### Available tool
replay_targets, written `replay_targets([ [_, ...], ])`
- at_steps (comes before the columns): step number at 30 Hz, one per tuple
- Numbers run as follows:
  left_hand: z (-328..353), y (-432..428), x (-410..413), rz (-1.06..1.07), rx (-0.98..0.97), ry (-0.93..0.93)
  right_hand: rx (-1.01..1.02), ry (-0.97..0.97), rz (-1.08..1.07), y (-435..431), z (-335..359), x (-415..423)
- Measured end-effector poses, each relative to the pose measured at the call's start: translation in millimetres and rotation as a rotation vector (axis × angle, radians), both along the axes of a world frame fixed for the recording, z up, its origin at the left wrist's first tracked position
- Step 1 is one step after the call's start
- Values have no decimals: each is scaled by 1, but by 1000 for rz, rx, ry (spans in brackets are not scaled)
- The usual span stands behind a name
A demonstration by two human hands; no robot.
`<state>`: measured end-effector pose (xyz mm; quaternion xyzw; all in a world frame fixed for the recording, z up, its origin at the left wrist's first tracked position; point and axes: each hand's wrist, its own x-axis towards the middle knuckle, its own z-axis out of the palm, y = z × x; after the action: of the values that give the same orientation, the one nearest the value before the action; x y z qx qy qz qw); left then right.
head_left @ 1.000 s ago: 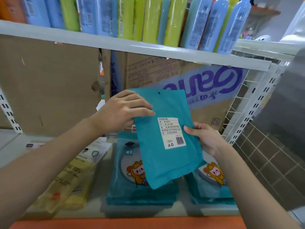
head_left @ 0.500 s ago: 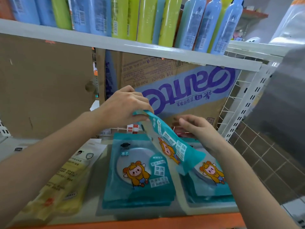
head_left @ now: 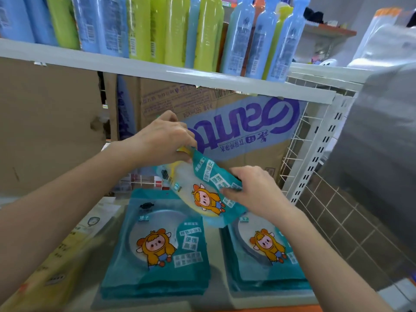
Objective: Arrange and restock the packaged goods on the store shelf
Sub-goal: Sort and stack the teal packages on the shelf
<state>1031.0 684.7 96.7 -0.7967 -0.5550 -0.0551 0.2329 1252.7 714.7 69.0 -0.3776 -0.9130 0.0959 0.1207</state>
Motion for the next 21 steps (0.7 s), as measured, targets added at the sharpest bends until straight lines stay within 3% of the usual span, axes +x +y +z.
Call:
replay_targets([
  [4,-4,6,5,-83,222,-112,27,143,-22,20,-14,10],
  [6,-4,7,1,-56,346,-187,-60,265,-25,30,-20,20],
  [9,-4,2,-7,37,436,-552,-234,499,-19,42,-27,38],
  [12,-16,0,-10,97,305,-1118,-427,744,-14,48,-33,55],
  [15,-37,8,-4,127,5,-1517,-617,876,-33,51,-41,66],
  [18,-54,20,10,42,-192,-1571,-704,888,-43,51,-52,76],
  [21,-64,30,26,28,-245,-1584,-816,936,-39,52,-61,87],
])
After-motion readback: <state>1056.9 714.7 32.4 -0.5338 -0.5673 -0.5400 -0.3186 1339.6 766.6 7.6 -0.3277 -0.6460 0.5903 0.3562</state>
